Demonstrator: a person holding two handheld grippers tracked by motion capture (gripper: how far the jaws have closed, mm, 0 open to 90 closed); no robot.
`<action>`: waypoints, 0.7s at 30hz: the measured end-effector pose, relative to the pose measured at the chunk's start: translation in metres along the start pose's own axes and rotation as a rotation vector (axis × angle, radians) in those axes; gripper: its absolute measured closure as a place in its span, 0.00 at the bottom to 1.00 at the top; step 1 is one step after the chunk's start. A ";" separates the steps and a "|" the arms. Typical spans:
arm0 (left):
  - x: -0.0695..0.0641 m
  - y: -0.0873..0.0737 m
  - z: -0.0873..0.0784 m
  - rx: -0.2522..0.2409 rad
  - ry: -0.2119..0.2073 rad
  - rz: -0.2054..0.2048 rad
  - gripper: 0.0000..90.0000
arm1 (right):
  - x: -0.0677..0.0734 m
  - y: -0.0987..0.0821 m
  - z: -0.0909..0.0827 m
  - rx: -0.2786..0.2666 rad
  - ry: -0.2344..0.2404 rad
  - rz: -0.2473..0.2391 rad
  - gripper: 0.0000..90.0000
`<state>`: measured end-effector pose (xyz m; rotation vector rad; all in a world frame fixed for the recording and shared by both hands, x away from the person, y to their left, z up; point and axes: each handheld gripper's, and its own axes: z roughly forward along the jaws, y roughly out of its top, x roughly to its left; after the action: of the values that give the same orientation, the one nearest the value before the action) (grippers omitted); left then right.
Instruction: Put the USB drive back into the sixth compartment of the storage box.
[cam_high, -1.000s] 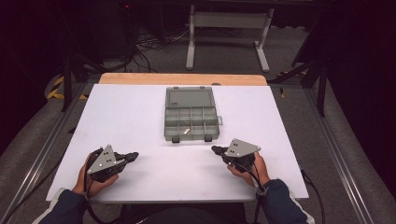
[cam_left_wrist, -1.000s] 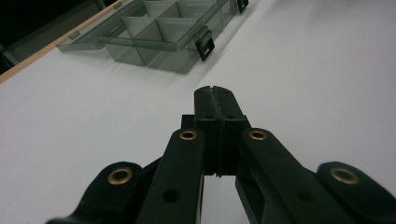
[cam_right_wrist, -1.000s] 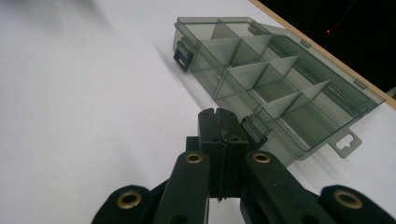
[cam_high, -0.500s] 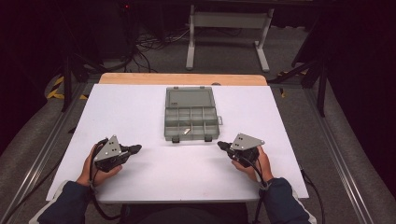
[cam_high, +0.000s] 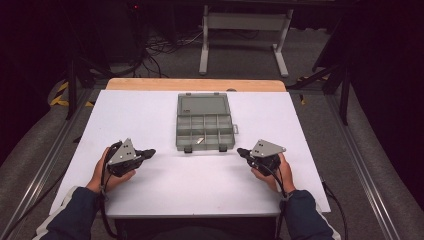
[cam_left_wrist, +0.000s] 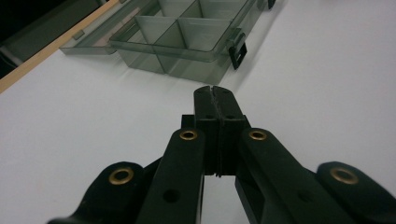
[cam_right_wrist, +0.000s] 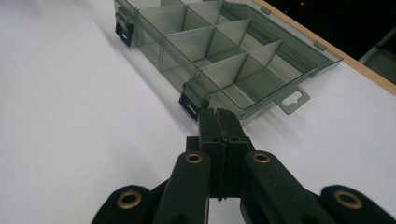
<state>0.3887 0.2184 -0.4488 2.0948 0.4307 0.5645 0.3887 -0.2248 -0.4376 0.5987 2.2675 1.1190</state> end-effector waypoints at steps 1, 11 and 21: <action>0.000 0.000 0.000 0.000 0.000 0.000 1.00 | 0.000 0.000 0.000 0.000 0.000 0.000 1.00; 0.021 0.010 0.011 -0.008 0.021 -0.035 1.00 | -0.032 0.001 0.006 0.006 -0.047 0.057 1.00; 0.049 0.017 0.031 0.012 0.044 -0.051 1.00 | -0.067 0.006 0.023 0.075 -0.104 0.073 1.00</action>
<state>0.4478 0.2121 -0.4383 2.0801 0.5131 0.5800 0.4545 -0.2482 -0.4266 0.7578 2.2221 1.0163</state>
